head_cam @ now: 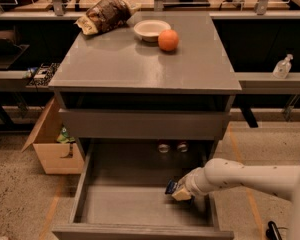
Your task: Pick rxbar blueberry from middle drawer and place on counter
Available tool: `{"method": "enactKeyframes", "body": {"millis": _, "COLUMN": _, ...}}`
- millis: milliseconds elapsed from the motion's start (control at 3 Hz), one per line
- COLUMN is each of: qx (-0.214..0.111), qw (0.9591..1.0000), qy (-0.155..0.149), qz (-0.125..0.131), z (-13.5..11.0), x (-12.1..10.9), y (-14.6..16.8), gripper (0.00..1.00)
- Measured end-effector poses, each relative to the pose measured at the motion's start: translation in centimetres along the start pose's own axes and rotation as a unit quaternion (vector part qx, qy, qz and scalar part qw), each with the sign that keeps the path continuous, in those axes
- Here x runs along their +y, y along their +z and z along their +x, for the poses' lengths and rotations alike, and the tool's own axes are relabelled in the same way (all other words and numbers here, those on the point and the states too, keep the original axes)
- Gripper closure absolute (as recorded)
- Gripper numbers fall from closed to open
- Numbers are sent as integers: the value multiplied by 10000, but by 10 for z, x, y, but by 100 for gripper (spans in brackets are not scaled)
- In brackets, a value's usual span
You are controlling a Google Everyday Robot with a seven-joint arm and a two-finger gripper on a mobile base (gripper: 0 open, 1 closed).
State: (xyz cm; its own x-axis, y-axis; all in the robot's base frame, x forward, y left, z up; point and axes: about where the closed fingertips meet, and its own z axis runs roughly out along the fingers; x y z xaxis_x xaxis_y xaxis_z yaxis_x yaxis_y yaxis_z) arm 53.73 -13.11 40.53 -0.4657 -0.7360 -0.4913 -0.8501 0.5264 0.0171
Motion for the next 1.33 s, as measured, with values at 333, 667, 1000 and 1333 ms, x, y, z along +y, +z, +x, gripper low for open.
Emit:
{"method": "enactKeyframes", "body": {"millis": 333, "qx": -533, "qw": 9951, "qy": -697, "qz": 451, "z": -41, "x": 5, "y": -94, "gripper": 100}}
{"method": "enactKeyframes", "body": {"millis": 667, "qx": -773, "qw": 9871, "qy": -1163, "qz": 783, "z": -66, "x": 2, "y": -158, "gripper": 100}}
{"method": "enactKeyframes", "body": {"millis": 1000, "qx": -773, "qw": 9872, "qy": -1161, "qz": 780, "z": -66, "x": 2, "y": -158, "gripper": 100}}
{"method": "enactKeyframes", "body": {"millis": 1333, "qx": -1010, "qw": 9779, "qy": -1459, "qz": 1102, "z": -88, "x": -5, "y": -193, "gripper": 100}}
